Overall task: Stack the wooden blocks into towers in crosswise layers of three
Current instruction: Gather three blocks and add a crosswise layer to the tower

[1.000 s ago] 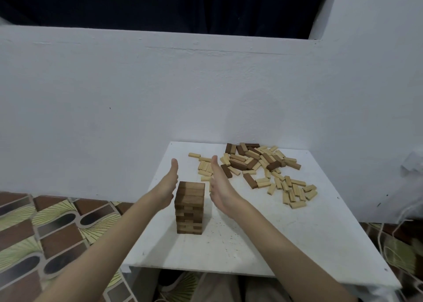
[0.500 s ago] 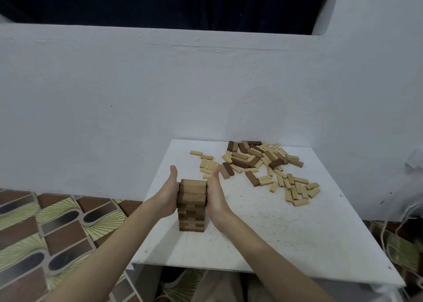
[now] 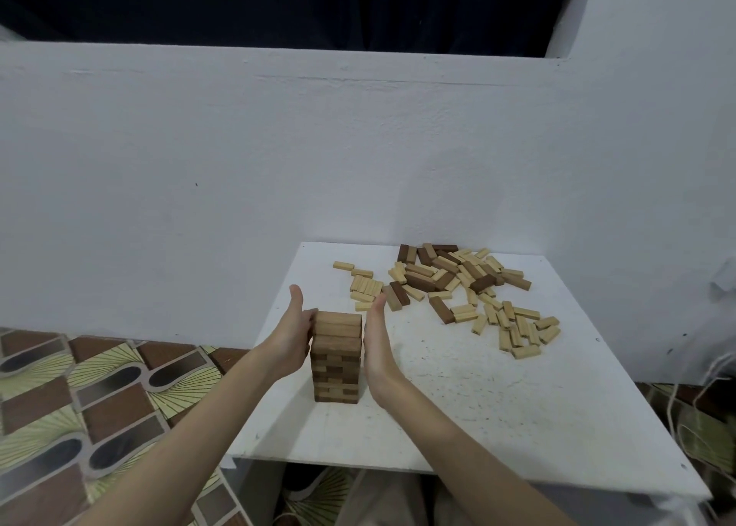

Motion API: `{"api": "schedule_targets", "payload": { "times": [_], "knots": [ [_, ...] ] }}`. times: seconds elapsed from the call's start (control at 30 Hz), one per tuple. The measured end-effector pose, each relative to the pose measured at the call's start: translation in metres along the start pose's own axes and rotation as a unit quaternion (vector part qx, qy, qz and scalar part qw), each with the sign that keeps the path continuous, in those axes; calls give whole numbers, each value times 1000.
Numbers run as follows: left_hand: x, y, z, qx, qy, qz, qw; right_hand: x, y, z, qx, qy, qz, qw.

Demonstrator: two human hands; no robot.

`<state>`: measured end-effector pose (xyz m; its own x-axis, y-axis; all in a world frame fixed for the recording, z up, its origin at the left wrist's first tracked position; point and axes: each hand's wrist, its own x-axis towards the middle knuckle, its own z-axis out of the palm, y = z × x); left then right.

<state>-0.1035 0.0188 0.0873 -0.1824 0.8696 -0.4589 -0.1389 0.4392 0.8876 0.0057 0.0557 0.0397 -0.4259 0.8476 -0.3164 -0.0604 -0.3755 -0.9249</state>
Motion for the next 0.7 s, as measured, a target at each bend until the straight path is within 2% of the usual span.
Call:
{"api": "schedule_targets", "payload": {
  "times": [0.17,0.33,0.47,0.57,0.63,0.7],
  "knots": [
    [-8,2,5,6,-12,11,1000,10,8,1,13,23,-29,999],
    [-13,5,9,7,-23,13,1000,63,55,-10,15,-2,-10,1000],
    [-9,3,8,12,-36,12,999,56,47,-4,25,-14,8,1000],
    [-4,1,1,21,-42,12,999,9,11,4,17,21,-16,1000],
    [-3,3,-8,74,-18,41,996,-18,-16,6,-9,26,-61,998],
    [-3,8,-21,173,4,94,980,-28,-34,-6,-28,13,-108,994]
  ]
}}
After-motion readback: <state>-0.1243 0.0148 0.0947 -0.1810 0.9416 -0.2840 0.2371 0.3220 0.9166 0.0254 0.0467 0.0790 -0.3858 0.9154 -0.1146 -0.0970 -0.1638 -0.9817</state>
